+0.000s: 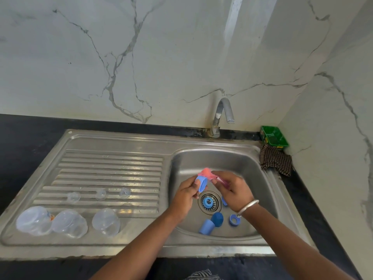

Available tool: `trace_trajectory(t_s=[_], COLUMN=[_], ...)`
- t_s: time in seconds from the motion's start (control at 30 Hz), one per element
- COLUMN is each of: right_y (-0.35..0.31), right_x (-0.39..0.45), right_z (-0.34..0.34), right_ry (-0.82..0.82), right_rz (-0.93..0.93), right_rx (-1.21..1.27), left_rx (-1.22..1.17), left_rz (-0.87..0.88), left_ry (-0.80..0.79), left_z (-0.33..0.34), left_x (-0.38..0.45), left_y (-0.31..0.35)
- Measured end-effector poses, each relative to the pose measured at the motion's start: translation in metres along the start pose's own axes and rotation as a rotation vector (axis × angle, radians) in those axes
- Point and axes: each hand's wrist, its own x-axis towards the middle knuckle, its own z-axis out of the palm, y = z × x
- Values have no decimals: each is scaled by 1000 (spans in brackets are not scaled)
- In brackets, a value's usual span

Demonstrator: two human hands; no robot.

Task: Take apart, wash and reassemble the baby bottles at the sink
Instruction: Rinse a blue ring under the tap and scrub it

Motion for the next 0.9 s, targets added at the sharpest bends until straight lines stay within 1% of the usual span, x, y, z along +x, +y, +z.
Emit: trace_trajectory(t_s=[0.1, 0.17, 0.2, 0.27, 0.33, 0.37, 0.43, 0.5, 0.6, 0.73, 0.8, 0.9], right_y=[1, -7, -11, -18, -22, -23, -22, -20, -17, -13, -10, -10], right_x=[-9, -8, -6, -1, 0, 0, -2, -5, -11, -21, -26, -29], right_z=[-2, -1, 0, 2, 2, 3, 4, 6, 8, 8, 6, 4], right_ry=[30, 30, 34, 14, -8, -16, -17, -10, -8, 14, 15, 0], right_rz=[-8, -11, -26, -73, -57, -44, -22, 6, 5, -34, -77, -191], right_rx=[89, 172, 185, 130, 102, 113, 134, 161, 242, 250, 197, 9], left_rx=[-49, -64, -94, -211, -302, -285, -175, -125, -257, -512, -608, -700], left_rz=[-12, -54, -89, -178, -258, -263, -217, -189, -215, -364, -388, -392], left_ry=[3, -33, -17, 41, 55, 48, 45, 102, 209, 304, 305, 290], left_z=[-2, 0, 2, 12, 19, 21, 23, 22, 25, 29, 28, 30], left_x=[3, 2, 1, -5, -11, -12, -12, -10, -10, -10, -8, -8], left_y=[6, 9, 11, 15, 17, 16, 15, 14, 14, 23, 25, 26])
